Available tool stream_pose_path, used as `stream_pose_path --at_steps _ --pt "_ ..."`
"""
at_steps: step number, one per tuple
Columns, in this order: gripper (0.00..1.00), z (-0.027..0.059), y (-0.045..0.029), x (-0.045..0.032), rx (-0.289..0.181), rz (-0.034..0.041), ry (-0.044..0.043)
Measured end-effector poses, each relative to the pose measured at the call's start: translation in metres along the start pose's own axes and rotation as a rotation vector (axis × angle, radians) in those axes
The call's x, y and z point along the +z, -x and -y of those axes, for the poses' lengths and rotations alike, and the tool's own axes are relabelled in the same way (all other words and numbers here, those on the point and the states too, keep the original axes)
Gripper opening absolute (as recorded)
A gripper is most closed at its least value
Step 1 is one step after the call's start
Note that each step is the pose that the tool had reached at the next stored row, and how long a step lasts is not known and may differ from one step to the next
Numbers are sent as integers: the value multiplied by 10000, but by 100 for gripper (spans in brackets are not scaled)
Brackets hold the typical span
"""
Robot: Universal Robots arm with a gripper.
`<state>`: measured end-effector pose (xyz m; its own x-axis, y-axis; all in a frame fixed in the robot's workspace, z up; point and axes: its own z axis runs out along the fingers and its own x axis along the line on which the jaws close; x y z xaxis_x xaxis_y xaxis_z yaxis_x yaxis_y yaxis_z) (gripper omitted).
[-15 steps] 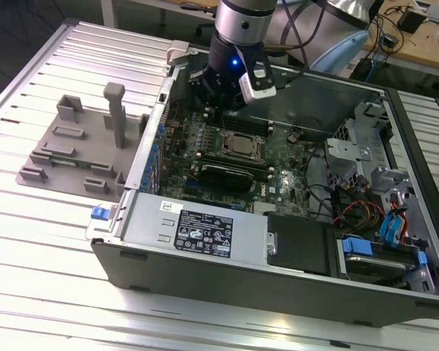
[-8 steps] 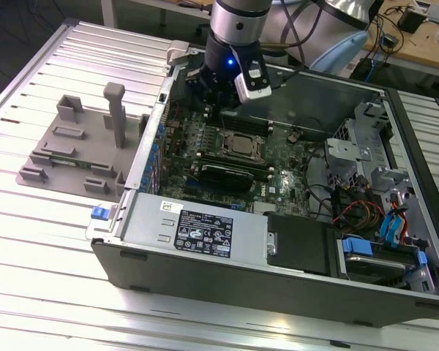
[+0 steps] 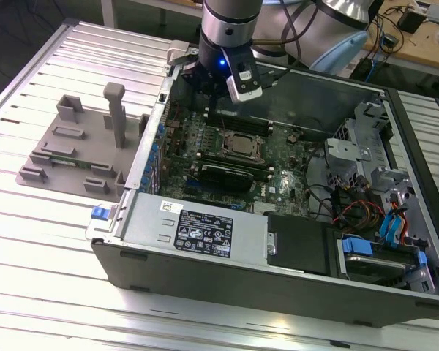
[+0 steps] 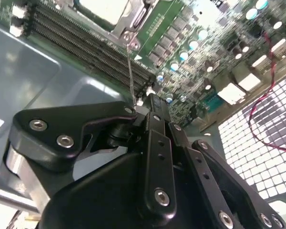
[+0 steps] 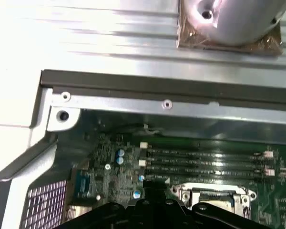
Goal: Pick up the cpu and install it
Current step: 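Install the first cpu locking lever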
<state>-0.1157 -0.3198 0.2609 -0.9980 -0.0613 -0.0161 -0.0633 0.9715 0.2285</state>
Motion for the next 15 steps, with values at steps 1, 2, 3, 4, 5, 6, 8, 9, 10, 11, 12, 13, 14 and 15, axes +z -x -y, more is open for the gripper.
stream_pose_path --at_steps 1,2,3,4,5,6,8,9,10,11,12,13,14,15 --pt "11 0 0 0 1 0 4" --pt "11 0 -1 -1 1 0 6" --pt "11 2 0 2 0 -1 15" --pt "11 5 0 12 -3 2 68" --pt "11 7 -1 22 -1 4 113" --pt "11 9 -1 31 -1 8 159" --pt "11 14 10 47 1 15 288" --pt "11 22 38 53 9 -7 364" --pt "11 35 84 57 24 -75 407" --pt "11 48 122 58 43 -142 429" --pt "11 68 171 58 64 -230 448" --pt "11 76 189 58 74 -264 453" --pt "11 84 207 57 83 -296 457" --pt "11 97 234 57 96 -346 462"
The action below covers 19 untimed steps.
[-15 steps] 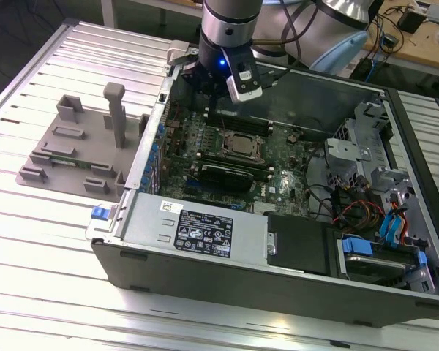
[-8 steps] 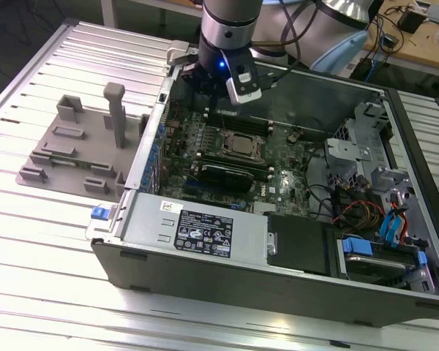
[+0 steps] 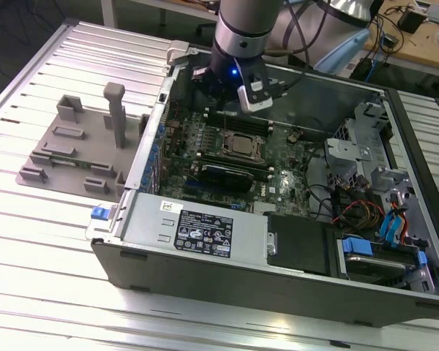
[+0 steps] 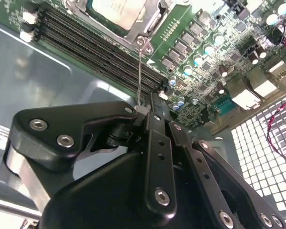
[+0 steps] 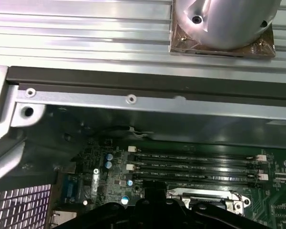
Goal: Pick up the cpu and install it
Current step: 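Install the first cpu locking lever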
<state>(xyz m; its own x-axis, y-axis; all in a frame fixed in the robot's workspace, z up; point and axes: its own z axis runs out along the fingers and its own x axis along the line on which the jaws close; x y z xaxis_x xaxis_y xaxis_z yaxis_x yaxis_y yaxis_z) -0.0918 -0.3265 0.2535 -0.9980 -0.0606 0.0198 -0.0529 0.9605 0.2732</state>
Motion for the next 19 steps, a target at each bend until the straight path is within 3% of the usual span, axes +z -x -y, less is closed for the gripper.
stream_pose_path --at_steps 7,9,13,19 --pt "11 71 153 -16 77 -271 18" --pt "11 107 234 -25 113 -402 26" --pt "11 140 323 -33 153 -544 36" --pt "11 142 332 -34 154 -554 34"
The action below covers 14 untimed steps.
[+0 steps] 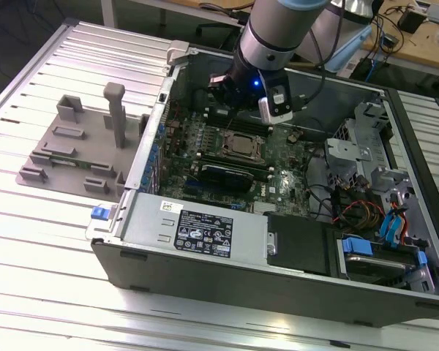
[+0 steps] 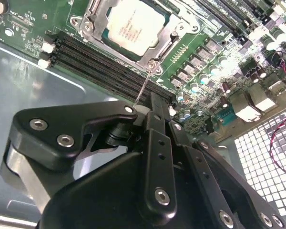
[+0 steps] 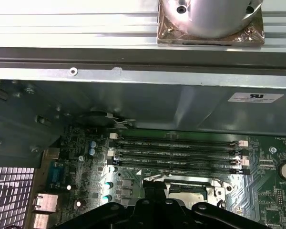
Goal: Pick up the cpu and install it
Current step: 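Install the first cpu locking lever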
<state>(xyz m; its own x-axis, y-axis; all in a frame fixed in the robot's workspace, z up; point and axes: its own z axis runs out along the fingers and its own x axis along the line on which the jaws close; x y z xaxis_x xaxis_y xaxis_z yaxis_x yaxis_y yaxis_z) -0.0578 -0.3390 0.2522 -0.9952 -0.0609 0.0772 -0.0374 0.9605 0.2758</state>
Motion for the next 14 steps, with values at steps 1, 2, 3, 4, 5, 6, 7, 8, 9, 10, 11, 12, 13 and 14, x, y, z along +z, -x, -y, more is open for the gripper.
stream_pose_path --at_steps 1,2,3,4,5,6,7,8,9,10,11,12,13,14 --pt "11 4 14 -1 4 -7 1" --pt "11 7 25 0 5 -13 3" --pt "11 12 43 -1 8 -22 4" --pt "11 20 66 -4 12 -36 4" --pt "11 24 80 -4 14 -42 3" --pt "11 24 83 -5 15 -43 4" --pt "11 25 83 -5 16 -43 4" --pt "11 25 84 -5 14 -43 4" --pt "11 25 82 -4 14 -42 5" --pt "11 24 69 -3 11 -34 5" --pt "11 23 47 -5 4 -8 -1" --pt "11 21 43 -10 0 4 -1" --pt "11 19 41 -17 -3 14 1" --pt "11 12 36 -41 -8 34 -2"
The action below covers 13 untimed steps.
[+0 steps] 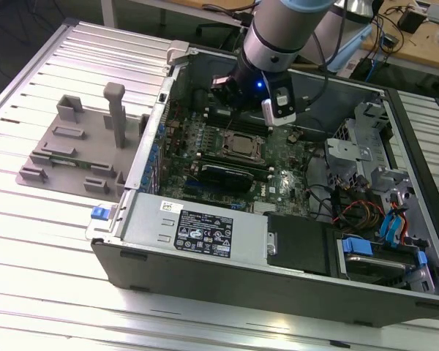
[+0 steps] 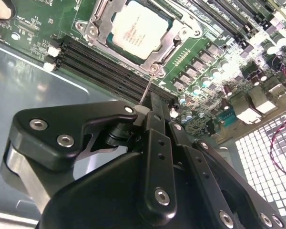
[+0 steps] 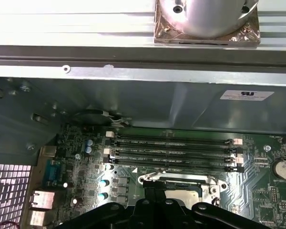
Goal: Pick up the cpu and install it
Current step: 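Install the first cpu locking lever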
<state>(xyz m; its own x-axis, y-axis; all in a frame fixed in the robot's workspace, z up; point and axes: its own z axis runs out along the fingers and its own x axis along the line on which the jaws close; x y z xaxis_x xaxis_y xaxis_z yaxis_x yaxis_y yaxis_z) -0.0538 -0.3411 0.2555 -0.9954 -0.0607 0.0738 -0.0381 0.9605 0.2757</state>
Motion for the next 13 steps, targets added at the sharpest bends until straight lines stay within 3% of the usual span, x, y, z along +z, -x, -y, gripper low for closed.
stream_pose_path --at_steps 3,6,7,8,9,13 --pt "11 -13 -21 -40 -25 86 -4" --pt "11 -18 -111 -36 -68 242 -13" --pt "11 -19 -114 -27 -74 248 44" --pt "11 -27 -112 -12 -89 257 250" --pt "11 -30 -110 3 -96 261 328" --pt "11 -23 -83 23 -97 261 346"
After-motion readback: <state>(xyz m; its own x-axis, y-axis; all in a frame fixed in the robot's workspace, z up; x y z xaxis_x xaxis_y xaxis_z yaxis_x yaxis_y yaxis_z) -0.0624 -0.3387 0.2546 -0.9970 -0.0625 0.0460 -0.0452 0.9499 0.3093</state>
